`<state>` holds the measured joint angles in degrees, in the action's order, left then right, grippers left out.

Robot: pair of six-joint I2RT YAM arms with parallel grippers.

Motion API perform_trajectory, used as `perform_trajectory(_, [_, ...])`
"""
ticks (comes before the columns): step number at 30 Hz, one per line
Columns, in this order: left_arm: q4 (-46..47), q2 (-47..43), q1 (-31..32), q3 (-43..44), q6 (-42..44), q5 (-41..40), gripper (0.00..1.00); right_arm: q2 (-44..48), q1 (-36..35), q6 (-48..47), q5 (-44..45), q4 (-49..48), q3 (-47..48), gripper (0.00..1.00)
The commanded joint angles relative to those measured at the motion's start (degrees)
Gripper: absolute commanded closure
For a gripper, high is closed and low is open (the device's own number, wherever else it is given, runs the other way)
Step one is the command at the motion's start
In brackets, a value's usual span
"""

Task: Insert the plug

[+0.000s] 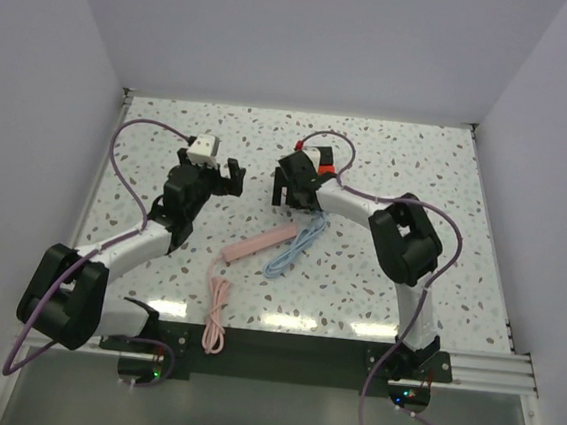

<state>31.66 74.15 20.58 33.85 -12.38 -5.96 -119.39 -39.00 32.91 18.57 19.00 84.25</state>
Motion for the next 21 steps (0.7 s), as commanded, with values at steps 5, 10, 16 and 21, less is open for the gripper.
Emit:
perform_trajectory(5, [2.88, -1.02, -0.36, -1.06, 0.96, 0.59, 0.00, -5.50, 1.47, -0.65, 5.34, -6.52, 6.54, 0.01])
perform_trajectory(10, [2.79, -1.02, -0.36, -1.06, 0.96, 0.86, 0.00, -6.99, 1.47, -1.70, 8.06, -5.91, 8.13, 0.02])
perform_trajectory(16, [2.79, -1.02, -0.36, -1.24, 0.87, 1.03, 0.00, -7.43, 1.39, -3.20, 8.33, -6.79, 7.25, 0.29])
perform_trajectory(21, [2.79, -1.29, -0.36, -1.24, 0.87, 1.30, 0.00, -6.21, 1.47, -4.34, 5.96, -7.40, 5.23, 0.57])
